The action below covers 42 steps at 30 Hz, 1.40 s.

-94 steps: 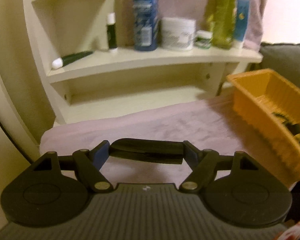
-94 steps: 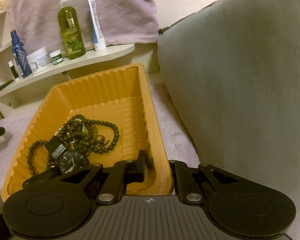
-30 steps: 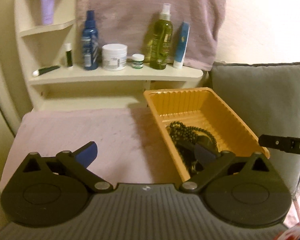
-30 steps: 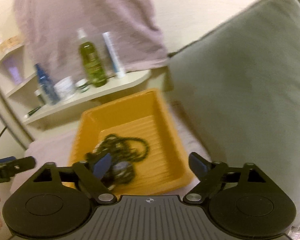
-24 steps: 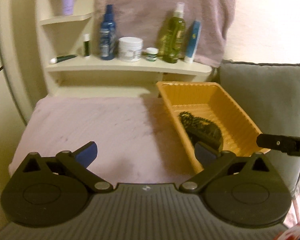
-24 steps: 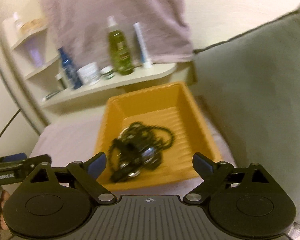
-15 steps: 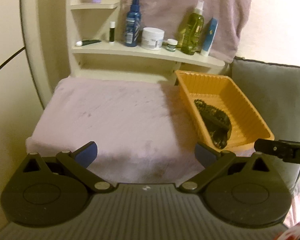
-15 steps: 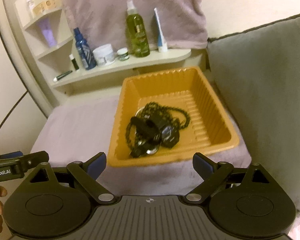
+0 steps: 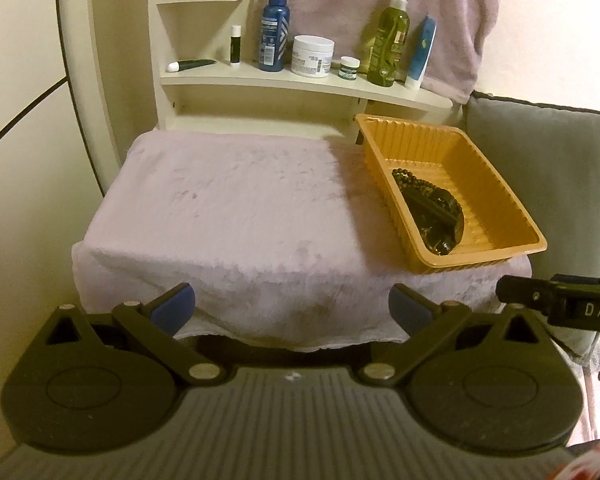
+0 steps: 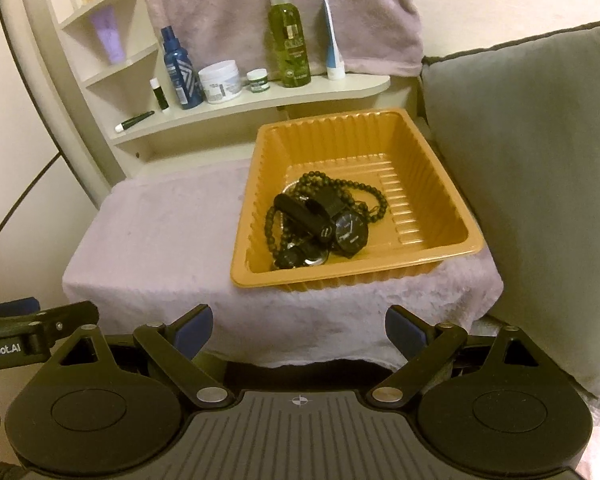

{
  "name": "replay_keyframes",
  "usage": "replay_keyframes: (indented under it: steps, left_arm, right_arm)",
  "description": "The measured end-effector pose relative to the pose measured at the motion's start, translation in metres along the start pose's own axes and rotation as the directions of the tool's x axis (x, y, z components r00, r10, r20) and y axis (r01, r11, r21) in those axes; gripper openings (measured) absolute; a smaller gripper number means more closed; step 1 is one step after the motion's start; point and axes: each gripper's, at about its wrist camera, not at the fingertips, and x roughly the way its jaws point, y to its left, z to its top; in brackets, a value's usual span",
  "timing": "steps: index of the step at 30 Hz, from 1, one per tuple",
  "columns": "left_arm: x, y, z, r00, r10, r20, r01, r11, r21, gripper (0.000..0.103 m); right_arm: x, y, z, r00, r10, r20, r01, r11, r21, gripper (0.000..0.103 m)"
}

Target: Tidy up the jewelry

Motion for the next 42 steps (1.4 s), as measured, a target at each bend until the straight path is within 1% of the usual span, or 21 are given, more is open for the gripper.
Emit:
replay_keyframes:
  steps: [8,27,42]
  left_arm:
    - [-0.005,-0.001,-0.001,1.000,0.024,0.009,-0.024,1.000,-0.003,0.102]
    - [-0.005,-0.007,-0.002,1.000,0.012,0.013,-0.013,0.999,0.029,0.102]
    - [-0.004,-0.008,-0.001,1.000,0.008,0.016,-0.008,0.999,0.036,0.103]
  right_arm:
    - [-0.001,0.008,0.000,1.000,0.010,0.002,-0.010,0.999,-0.031,0.093]
    - [0.000,0.009,-0.003,1.000,0.019,0.002,-0.019,0.999,-0.033,0.093]
    - [0.000,0.008,-0.004,1.000,0.021,0.002,-0.021,0.999,-0.032,0.093]
